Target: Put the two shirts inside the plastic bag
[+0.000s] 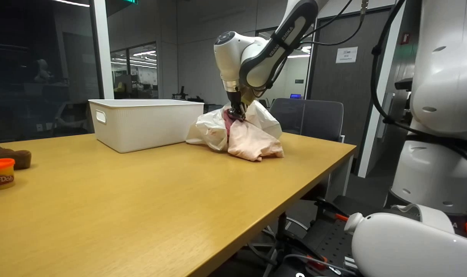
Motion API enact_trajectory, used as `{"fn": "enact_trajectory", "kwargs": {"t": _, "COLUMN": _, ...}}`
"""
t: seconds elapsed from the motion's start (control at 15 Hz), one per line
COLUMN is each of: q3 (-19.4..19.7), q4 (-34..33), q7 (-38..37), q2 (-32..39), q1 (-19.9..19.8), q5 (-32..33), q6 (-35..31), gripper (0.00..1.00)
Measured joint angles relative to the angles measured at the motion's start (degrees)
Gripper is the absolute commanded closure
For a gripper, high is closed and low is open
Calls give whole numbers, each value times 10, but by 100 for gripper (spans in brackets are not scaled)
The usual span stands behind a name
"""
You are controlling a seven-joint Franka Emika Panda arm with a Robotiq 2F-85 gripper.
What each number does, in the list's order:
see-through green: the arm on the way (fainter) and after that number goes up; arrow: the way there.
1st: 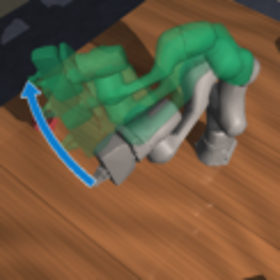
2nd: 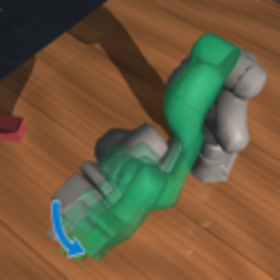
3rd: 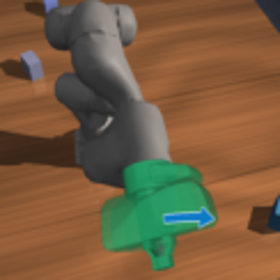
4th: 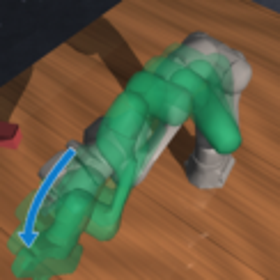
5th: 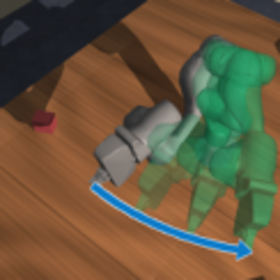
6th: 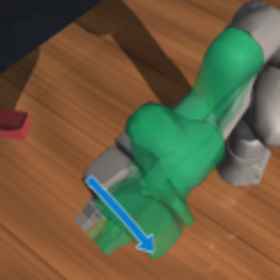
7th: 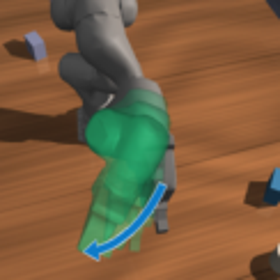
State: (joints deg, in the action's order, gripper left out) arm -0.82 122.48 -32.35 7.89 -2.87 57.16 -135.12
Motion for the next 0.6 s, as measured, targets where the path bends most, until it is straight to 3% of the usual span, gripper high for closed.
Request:
{"fn": "enact_trajectory", "kwargs": {"t": 0.13, "q3": 8, "q4": -16, "q7": -46, "q2": 15, "q1": 6, "q5": 17, "q6": -3, "gripper": 93}}
{"fn": "enact_trajectory", "kwargs": {"t": 0.33, "q3": 18, "q4": -41, "q7": -146, "q2": 31, "q1": 16, "q5": 92, "q6": -6, "gripper": 93}}
{"fn": "enact_trajectory", "kwargs": {"t": 0.4, "q3": 20, "q4": -48, "q7": -179, "q2": 34, "q1": 20, "q5": 125, "q6": -6, "gripper": 66}}
{"fn": "enact_trajectory", "kwargs": {"t": 0.47, "q3": 20, "q4": -54, "q7": -205, "q2": 37, "q1": 23, "q5": 148, "q6": -6, "gripper": 65}}
{"fn": "enact_trajectory", "kwargs": {"t": 0.6, "q3": 19, "q4": -61, "q7": -232, "q2": 44, "q1": 26, "q5": 150, "q6": -6, "gripper": 51}}
